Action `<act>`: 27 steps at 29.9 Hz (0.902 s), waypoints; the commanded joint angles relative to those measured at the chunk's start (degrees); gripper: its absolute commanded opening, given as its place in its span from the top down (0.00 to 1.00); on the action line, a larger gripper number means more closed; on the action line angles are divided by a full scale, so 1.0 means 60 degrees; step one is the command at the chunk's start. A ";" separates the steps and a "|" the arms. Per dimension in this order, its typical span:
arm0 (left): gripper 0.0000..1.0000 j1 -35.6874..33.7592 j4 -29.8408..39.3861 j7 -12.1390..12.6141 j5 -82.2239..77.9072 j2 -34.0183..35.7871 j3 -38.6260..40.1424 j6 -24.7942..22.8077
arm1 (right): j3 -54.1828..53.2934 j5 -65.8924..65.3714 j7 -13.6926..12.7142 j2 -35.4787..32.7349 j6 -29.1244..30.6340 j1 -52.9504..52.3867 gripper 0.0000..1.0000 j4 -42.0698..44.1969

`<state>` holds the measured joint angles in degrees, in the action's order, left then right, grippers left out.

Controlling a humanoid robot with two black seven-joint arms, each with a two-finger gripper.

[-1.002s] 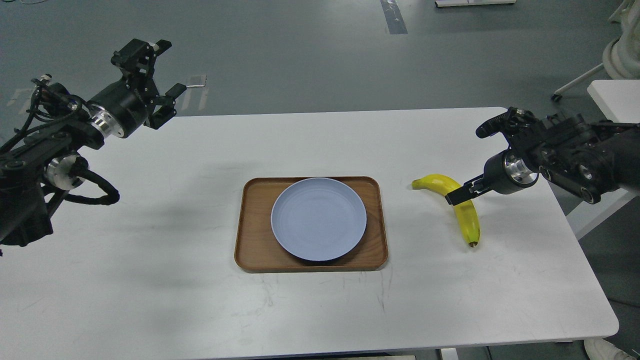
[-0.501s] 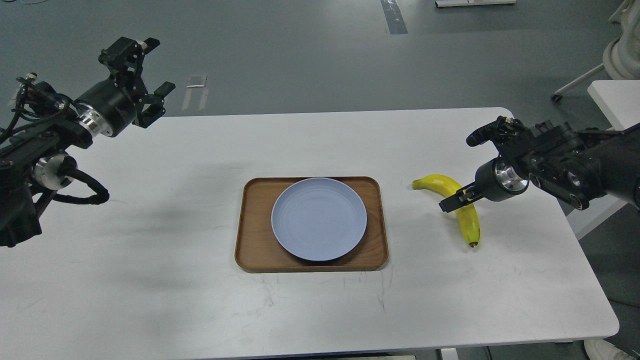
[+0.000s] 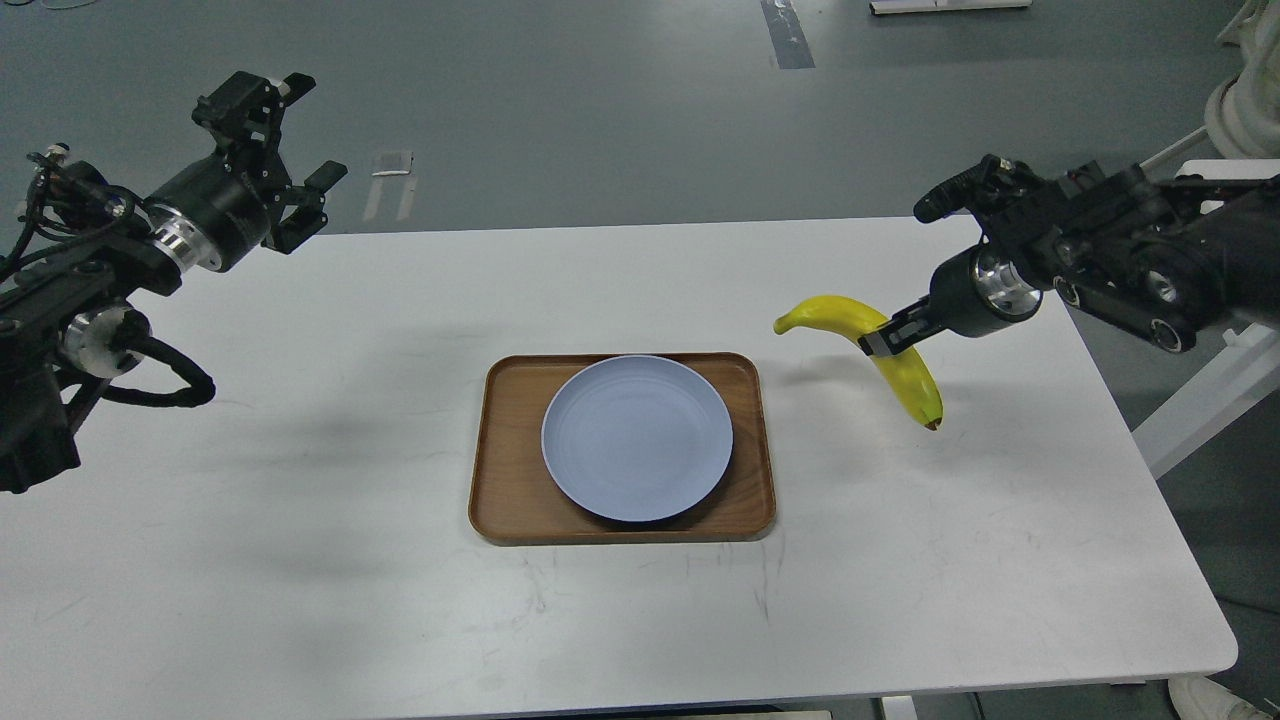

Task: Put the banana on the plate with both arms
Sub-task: 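Lift the banana with the right gripper and carry it over the plate, then lower the banana onto the plate with the right gripper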

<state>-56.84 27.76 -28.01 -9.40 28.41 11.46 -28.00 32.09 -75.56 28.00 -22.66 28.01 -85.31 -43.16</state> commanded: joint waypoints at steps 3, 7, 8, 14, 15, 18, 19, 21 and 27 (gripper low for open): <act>0.02 -0.0048 0.0003 0.0001 0.0000 0.0055 0.0024 -0.0001 | -0.0030 0.0171 0.0001 0.0992 -0.0002 -0.0957 1.00 -0.0584; 0.02 -0.0062 0.0367 0.0001 -0.0014 0.0332 0.0009 -0.0001 | -0.0001 0.0902 0.0001 0.2074 -0.0002 -0.1046 1.00 -0.0482; 0.02 -0.0062 0.0514 0.0001 -0.0015 0.0449 0.0009 -0.0001 | 0.0042 0.1035 0.0001 0.2483 -0.0002 -0.1002 1.00 -0.0409; 0.02 -0.0048 0.0604 0.0001 0.0000 0.0670 0.0009 -0.0001 | 0.0189 0.1095 0.0001 0.3777 -0.0002 -0.0476 1.00 0.0397; 0.02 -0.0048 0.0604 0.0001 0.0000 0.0699 0.0009 -0.0001 | 0.0218 0.1095 0.0001 0.3777 -0.0002 -0.0431 1.00 0.0397; 0.02 -0.0048 0.0604 0.0001 0.0000 0.0773 0.0009 -0.0001 | 0.0292 0.1095 0.0001 0.3777 -0.0002 -0.0255 1.00 0.0587; 0.02 -0.0048 0.0604 0.0001 0.0000 0.0787 0.0009 -0.0001 | 0.0292 0.1095 0.0001 0.3777 -0.0002 -0.0110 0.99 0.0776; 0.02 -0.0048 0.0604 0.0001 0.0000 0.0802 0.0009 -0.0001 | 0.0292 0.1095 0.0001 0.3777 -0.0002 0.0110 0.98 0.0953; 0.02 -0.0048 0.0604 0.0001 0.0000 0.0802 0.0009 -0.0001 | 0.0292 0.1109 0.0001 0.3777 -0.0002 0.0360 0.97 0.1290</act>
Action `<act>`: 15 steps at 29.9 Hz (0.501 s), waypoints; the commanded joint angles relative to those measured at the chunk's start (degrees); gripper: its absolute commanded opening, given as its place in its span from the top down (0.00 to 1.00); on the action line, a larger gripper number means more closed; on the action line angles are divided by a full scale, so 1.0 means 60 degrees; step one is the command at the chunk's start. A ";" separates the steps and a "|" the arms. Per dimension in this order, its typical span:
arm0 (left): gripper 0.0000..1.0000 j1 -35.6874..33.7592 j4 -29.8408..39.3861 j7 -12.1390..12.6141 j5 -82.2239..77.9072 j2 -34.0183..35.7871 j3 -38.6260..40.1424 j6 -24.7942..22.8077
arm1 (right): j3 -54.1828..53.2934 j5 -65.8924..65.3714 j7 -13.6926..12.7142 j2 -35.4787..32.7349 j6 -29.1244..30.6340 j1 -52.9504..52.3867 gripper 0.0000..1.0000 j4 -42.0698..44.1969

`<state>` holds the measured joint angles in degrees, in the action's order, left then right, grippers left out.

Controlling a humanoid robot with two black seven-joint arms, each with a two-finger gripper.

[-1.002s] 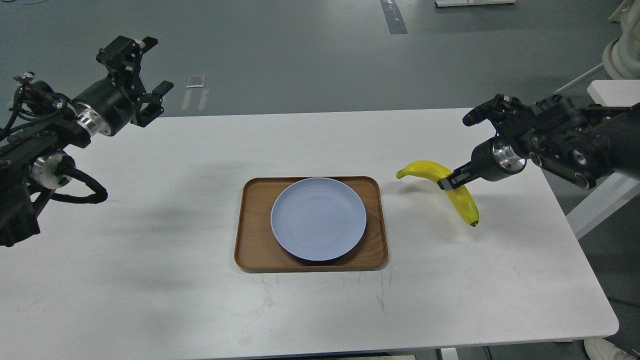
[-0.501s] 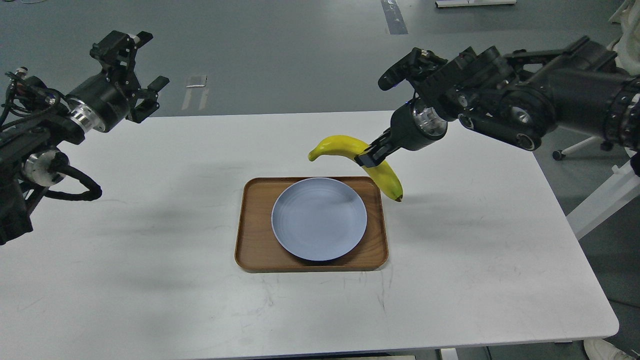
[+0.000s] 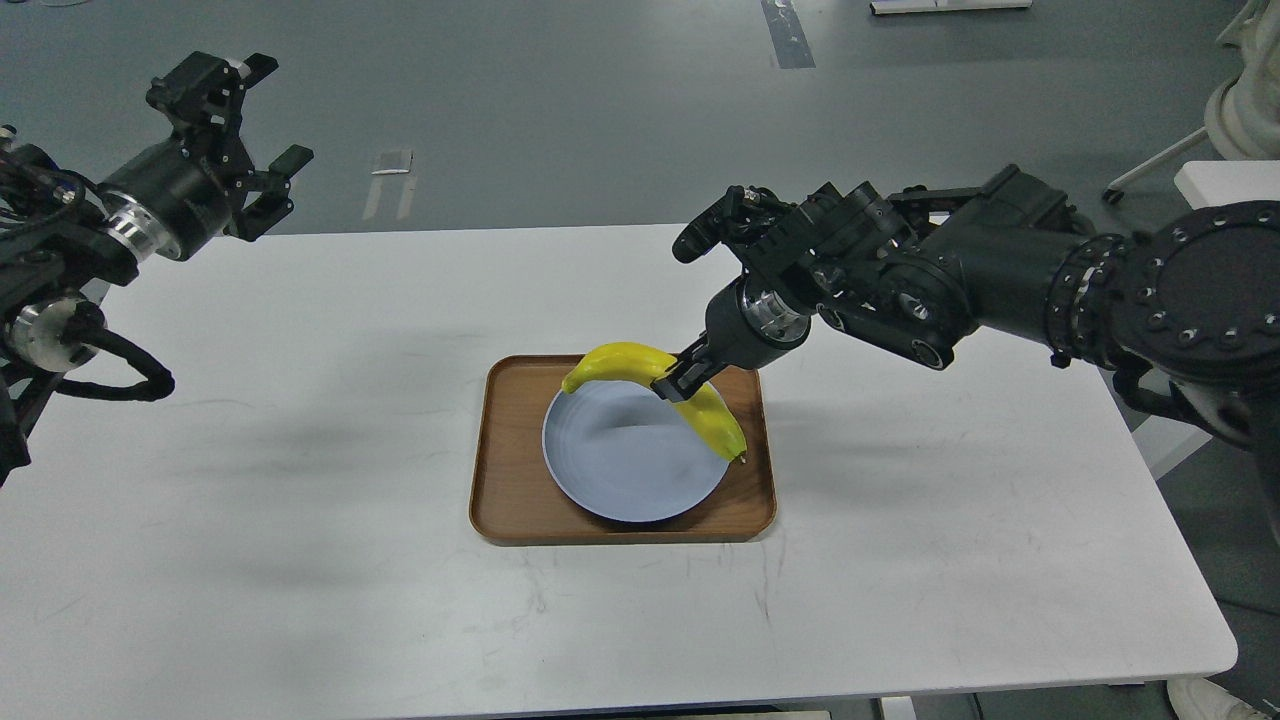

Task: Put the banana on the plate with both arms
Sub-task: 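Lower the banana onto the plate with the right gripper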

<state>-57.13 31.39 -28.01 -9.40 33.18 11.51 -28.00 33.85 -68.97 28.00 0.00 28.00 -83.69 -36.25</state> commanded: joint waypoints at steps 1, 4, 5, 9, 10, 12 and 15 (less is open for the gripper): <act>0.02 0.0015 -0.0002 0.0001 0.0000 0.0007 0.0001 0.0000 | -0.0002 0.0011 0.0001 0.0001 0.0000 0.0090 0.95 0.0153; 0.02 0.0030 -0.0002 0.0001 0.0000 0.0007 0.0001 0.0000 | -0.0017 0.0127 0.0001 0.0001 0.0000 0.0148 0.94 0.0167; 0.02 0.0030 -0.0002 0.0001 0.0000 0.0007 0.0001 0.0000 | -0.0017 0.0215 0.0001 0.0001 0.0000 0.0163 0.94 0.0167; 0.02 0.0030 -0.0002 0.0001 0.0000 0.0007 0.0015 0.0000 | -0.0002 0.0728 0.0001 0.0001 0.0000 0.0251 0.94 0.0226; 0.02 0.0030 -0.0002 0.0001 0.0000 0.0007 0.0015 0.0000 | -0.0002 0.0743 0.0001 0.0001 0.0000 0.0251 0.94 0.0241; 0.02 0.0030 -0.0002 0.0001 0.0000 0.0007 0.0015 0.0000 | -0.0002 0.0758 0.0001 0.0001 0.0000 0.0295 0.94 0.0299; 0.02 0.0045 -0.0002 0.0001 0.0000 0.0021 0.0015 0.0000 | -0.0002 0.0758 0.0001 0.0001 0.0000 0.0485 0.93 0.0489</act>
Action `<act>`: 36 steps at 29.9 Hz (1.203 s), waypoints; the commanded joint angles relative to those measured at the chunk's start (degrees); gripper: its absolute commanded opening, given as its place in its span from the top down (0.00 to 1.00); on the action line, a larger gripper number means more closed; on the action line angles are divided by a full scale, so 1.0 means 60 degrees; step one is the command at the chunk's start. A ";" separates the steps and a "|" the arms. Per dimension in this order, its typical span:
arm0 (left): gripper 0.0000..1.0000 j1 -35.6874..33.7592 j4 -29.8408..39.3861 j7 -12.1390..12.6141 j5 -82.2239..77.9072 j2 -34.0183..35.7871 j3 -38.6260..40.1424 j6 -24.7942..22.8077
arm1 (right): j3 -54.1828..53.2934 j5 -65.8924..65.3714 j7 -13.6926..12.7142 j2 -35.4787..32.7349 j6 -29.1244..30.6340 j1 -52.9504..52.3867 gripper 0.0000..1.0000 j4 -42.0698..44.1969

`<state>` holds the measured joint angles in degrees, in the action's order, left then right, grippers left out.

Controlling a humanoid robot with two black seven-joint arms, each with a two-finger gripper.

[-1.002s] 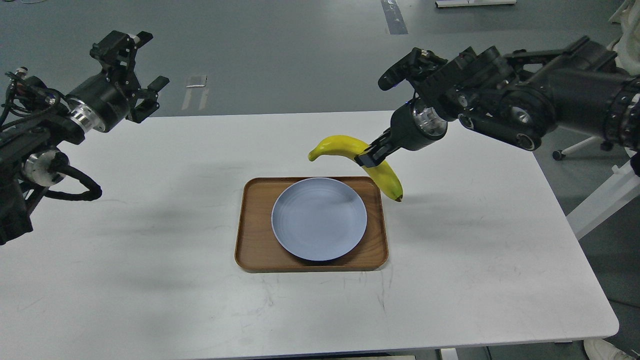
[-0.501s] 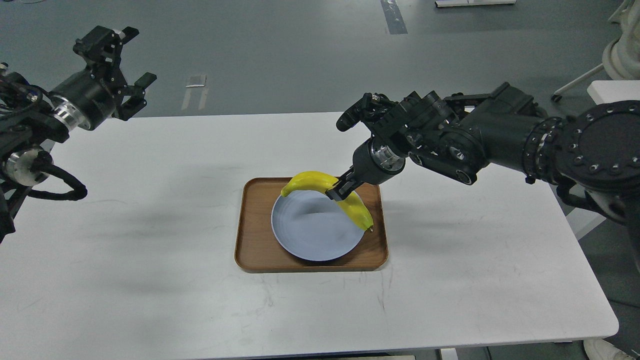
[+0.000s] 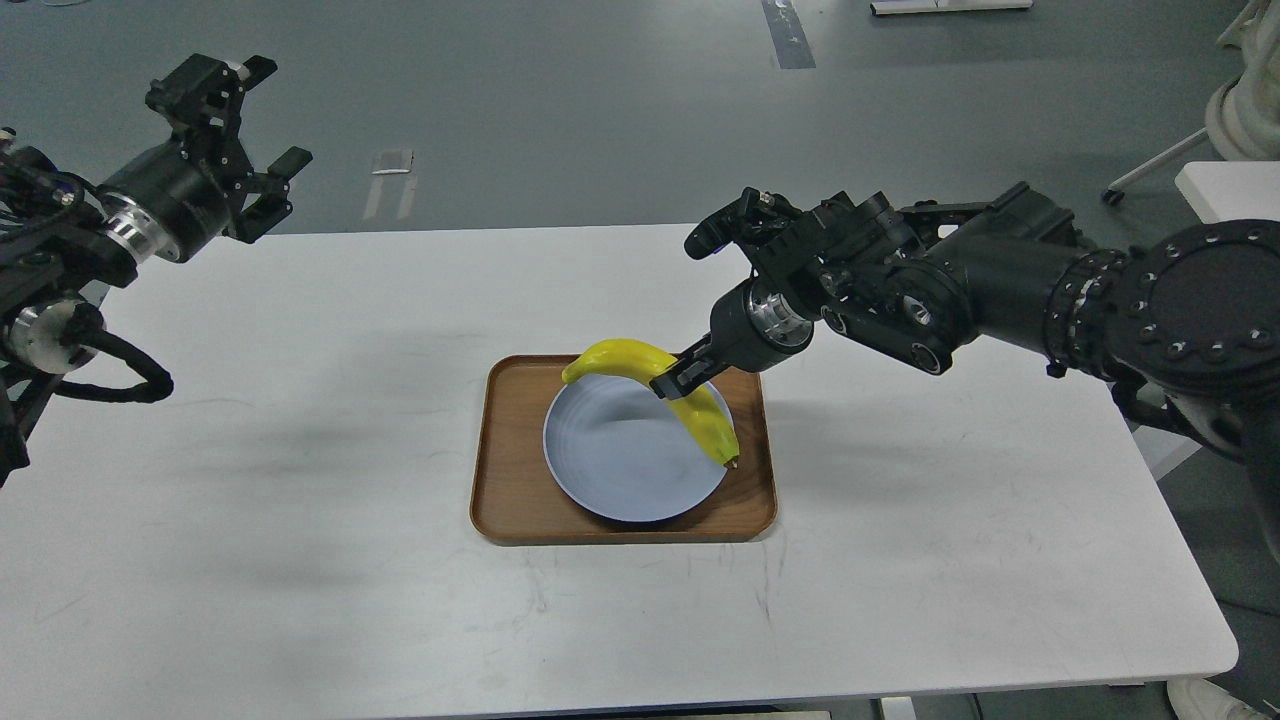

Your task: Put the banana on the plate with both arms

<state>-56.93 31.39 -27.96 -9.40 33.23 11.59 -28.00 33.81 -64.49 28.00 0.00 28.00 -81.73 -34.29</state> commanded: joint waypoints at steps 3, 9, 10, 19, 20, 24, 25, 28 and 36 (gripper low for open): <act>0.02 0.0011 0.0012 -0.0006 -0.0001 0.0013 0.0003 0.0000 | 0.0004 0.0010 0.0001 0.0000 0.0000 0.0262 0.93 0.0177; 0.02 0.0011 0.0012 -0.0006 0.0014 0.0116 0.0003 0.0000 | -0.0010 0.0025 0.0001 0.0000 0.0000 0.0321 0.90 0.0339; 0.02 0.0011 0.0012 -0.0006 0.0014 0.0116 0.0003 0.0000 | -0.0010 0.0025 0.0001 0.0000 0.0000 0.0335 0.90 0.0353; 0.02 0.0011 0.0012 -0.0006 0.0014 0.0116 0.0003 0.0000 | -0.0025 0.0112 0.0001 0.0000 0.0000 0.0467 0.67 0.0383; 0.02 0.0011 0.0012 -0.0006 0.0014 0.0116 0.0017 0.0000 | -0.0025 0.0272 0.0001 0.0000 0.0000 0.0467 0.62 0.0383; 0.02 0.0011 0.0012 -0.0006 0.0014 0.0116 0.0017 0.0000 | -0.0025 0.0625 0.0001 0.0000 0.0000 0.0424 0.50 0.0368; 0.02 0.0011 0.0012 -0.0006 0.0014 0.0116 0.0003 0.0000 | -0.0039 0.0640 0.0001 0.0000 0.0000 0.0409 0.45 0.0368; 0.02 0.0011 0.0012 -0.0006 0.0014 0.0116 0.0003 0.0000 | -0.0069 0.0655 0.0001 0.0000 0.0000 0.0350 0.33 0.0368; 0.02 -0.0003 0.0070 -0.0006 0.0014 0.0189 0.0017 0.0000 | -0.0127 0.0962 0.0001 0.0000 0.0000 0.0146 0.00 0.0368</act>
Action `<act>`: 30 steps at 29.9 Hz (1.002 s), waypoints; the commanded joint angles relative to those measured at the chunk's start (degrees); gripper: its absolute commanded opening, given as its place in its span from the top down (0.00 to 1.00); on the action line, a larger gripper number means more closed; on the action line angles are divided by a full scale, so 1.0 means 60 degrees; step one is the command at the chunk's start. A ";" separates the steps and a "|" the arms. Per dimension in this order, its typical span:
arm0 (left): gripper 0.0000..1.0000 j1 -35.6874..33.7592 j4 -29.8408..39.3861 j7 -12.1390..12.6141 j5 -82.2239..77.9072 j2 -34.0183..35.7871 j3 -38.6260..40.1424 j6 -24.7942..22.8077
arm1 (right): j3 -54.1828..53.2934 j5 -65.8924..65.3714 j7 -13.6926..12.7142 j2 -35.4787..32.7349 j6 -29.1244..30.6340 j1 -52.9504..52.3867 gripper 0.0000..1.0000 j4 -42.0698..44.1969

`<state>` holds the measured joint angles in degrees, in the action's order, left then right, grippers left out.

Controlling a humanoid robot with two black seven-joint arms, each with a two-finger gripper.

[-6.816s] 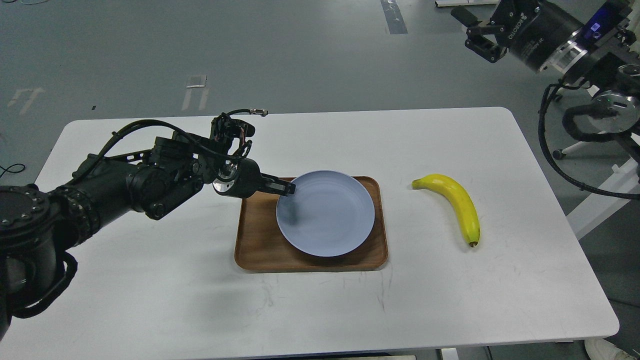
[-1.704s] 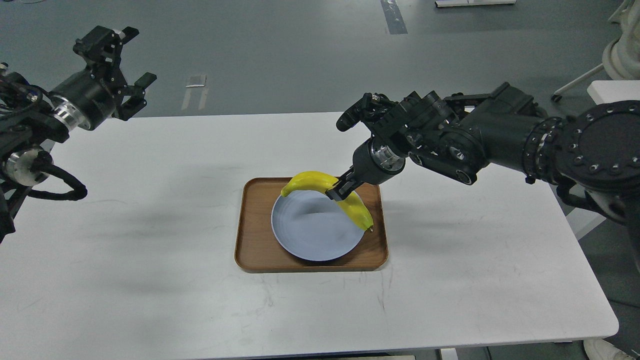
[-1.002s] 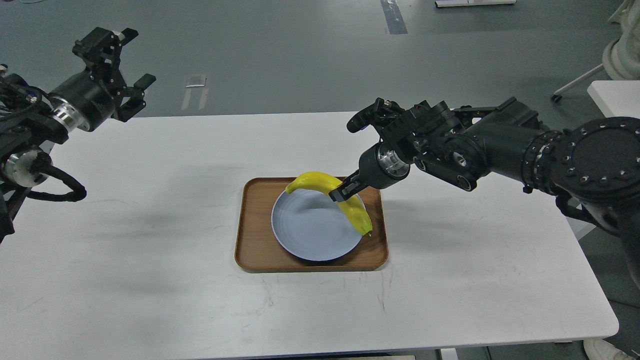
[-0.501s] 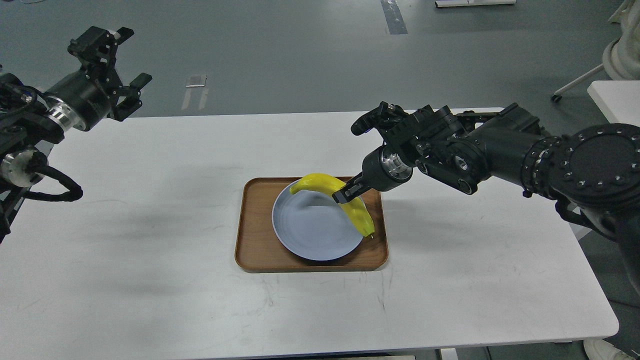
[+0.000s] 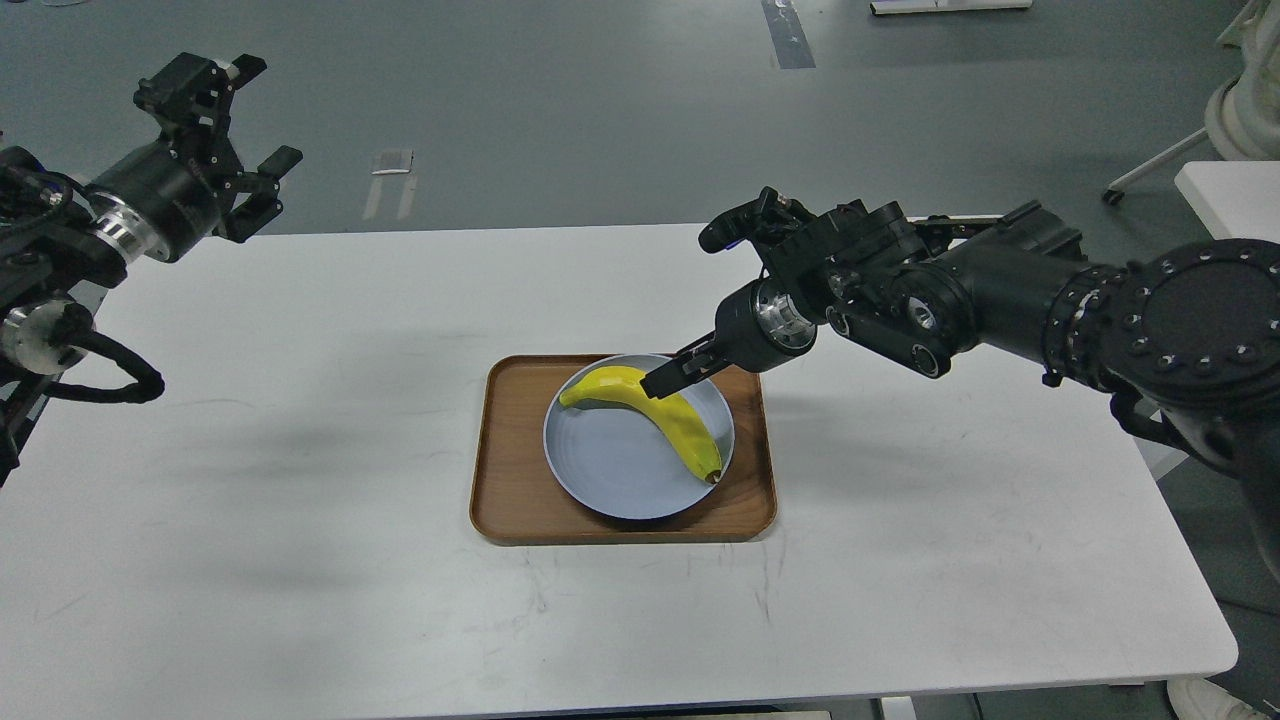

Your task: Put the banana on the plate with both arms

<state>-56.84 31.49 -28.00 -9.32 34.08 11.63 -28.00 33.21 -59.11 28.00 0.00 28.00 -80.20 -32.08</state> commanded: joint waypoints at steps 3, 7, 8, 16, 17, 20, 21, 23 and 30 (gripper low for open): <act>0.02 -0.0004 0.0069 0.0000 0.0000 0.0165 0.0010 0.0000 | -0.0262 0.0257 0.0000 0.0000 0.0000 -0.0491 0.00 -0.0014; 0.02 -0.0004 0.0069 0.0000 0.0000 0.0180 0.0010 0.0000 | -0.1488 0.1089 0.0000 0.0000 0.0000 -0.0930 0.00 -0.0043; 0.02 -0.0004 0.0069 0.0000 0.0000 0.0180 0.0010 0.0000 | -0.1768 0.1237 0.0000 0.0000 0.0000 -0.0930 0.00 -0.0043; 0.02 0.0084 0.0055 0.0000 0.0102 -0.0025 0.0434 0.0000 | -0.4830 0.3536 0.0000 -0.2591 0.0000 0.0328 0.00 -0.0073; 0.02 0.0128 0.0055 0.0000 0.0102 -0.0083 0.0464 0.0000 | -0.5050 0.3741 0.0000 -0.2753 0.0000 0.0518 0.00 -0.0073; 0.02 0.0172 0.0055 0.0000 0.0219 -0.0405 0.0552 0.0000 | -0.6323 0.5146 0.0000 -0.3442 0.0000 0.1689 0.00 -0.0058; 0.02 0.0230 0.0055 0.0000 0.0249 -0.0507 0.0610 0.0000 | -0.6877 0.5715 0.0000 -0.3530 0.0000 0.2156 0.00 -0.0044; 0.02 0.0319 0.0055 0.0000 0.0249 -0.0655 0.0713 0.0000 | -0.7440 0.6219 0.0000 -0.3545 0.0000 0.2600 0.00 0.0001; 0.02 0.0743 0.0011 0.0000 0.0249 -0.1519 0.1196 0.0000 | -0.9417 0.7156 0.0000 -0.3443 0.0000 0.3932 0.00 0.0600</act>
<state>-53.19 31.79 -28.02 -7.83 26.68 18.19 -27.99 -20.84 -16.77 27.99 -20.95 27.99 -58.18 -30.71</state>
